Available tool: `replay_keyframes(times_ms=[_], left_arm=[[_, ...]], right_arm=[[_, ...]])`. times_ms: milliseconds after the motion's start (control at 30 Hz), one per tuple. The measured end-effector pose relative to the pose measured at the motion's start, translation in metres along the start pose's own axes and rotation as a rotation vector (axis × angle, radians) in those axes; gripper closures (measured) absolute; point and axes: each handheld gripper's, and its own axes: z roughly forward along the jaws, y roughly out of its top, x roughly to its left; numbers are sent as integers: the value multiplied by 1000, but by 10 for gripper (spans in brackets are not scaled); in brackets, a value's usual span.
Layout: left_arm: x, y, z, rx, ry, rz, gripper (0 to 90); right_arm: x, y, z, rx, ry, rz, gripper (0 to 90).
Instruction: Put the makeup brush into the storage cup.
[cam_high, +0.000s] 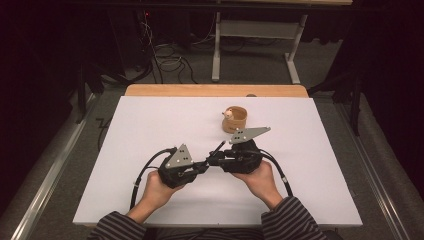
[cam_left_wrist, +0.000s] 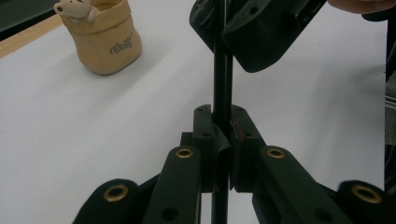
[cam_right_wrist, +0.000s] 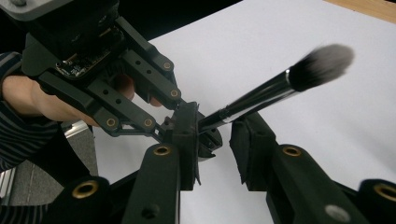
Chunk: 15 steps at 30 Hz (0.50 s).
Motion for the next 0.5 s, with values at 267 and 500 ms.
replay_keyframes(times_ms=[267, 500], left_arm=[[-2, 0, 2, 3, -2, 3, 832], [-2, 0, 2, 2, -2, 2, 831]], right_arm=[[1, 3, 1, -26, 17, 3, 784], [4, 6, 4, -47, 46, 11, 825]])
